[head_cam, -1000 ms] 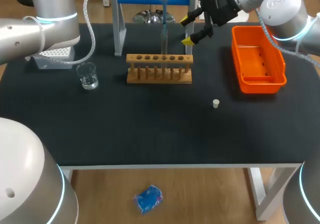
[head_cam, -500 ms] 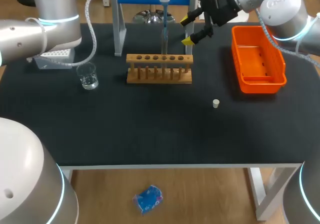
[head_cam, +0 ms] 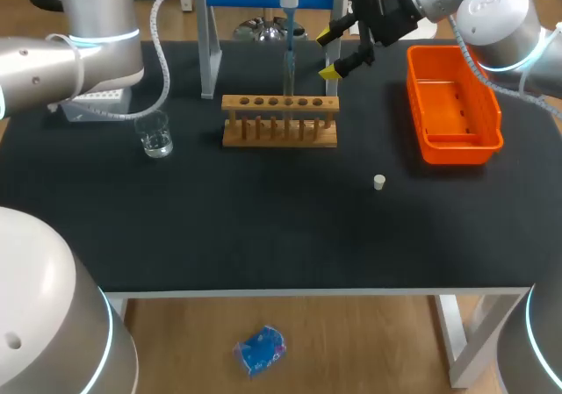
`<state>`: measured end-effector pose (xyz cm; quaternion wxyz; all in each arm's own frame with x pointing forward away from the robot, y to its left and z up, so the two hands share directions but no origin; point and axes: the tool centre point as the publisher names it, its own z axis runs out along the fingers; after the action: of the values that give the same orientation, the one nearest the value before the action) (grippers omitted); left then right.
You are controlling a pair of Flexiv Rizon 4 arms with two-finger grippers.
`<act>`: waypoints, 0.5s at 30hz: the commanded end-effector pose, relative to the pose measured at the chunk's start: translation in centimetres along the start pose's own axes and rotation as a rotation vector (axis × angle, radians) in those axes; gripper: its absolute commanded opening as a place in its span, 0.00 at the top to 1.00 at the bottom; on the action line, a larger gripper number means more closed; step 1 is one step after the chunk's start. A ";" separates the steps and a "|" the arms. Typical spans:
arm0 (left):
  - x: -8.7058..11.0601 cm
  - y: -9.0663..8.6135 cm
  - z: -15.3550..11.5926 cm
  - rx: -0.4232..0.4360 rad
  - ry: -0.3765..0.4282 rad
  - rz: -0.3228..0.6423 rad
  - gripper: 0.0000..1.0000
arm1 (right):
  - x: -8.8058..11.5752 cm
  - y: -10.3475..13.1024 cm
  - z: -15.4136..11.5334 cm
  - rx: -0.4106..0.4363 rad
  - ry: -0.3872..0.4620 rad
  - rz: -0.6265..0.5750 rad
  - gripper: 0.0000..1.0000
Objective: Invert the test tube, pick up the pipette, mount the tip to pipette, aspirate from beaker and dispense into the tube, eject the tip, return the pipette, and cap with the stopper.
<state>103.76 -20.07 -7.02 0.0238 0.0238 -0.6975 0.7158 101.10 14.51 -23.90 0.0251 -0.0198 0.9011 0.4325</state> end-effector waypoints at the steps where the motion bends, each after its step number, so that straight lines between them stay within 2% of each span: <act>1: -0.1 0.1 0.0 0.001 0.001 0.001 1.00 | -0.1 0.0 0.0 0.001 0.001 -0.001 0.00; 15: -0.1 0.7 0.1 0.005 0.003 -0.008 1.00 | -0.1 0.0 0.0 0.001 0.001 -0.001 0.00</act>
<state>103.66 -20.18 -7.54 0.0275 0.0265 -0.6971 0.7160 101.10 14.51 -23.90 0.0251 -0.0198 0.9011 0.4325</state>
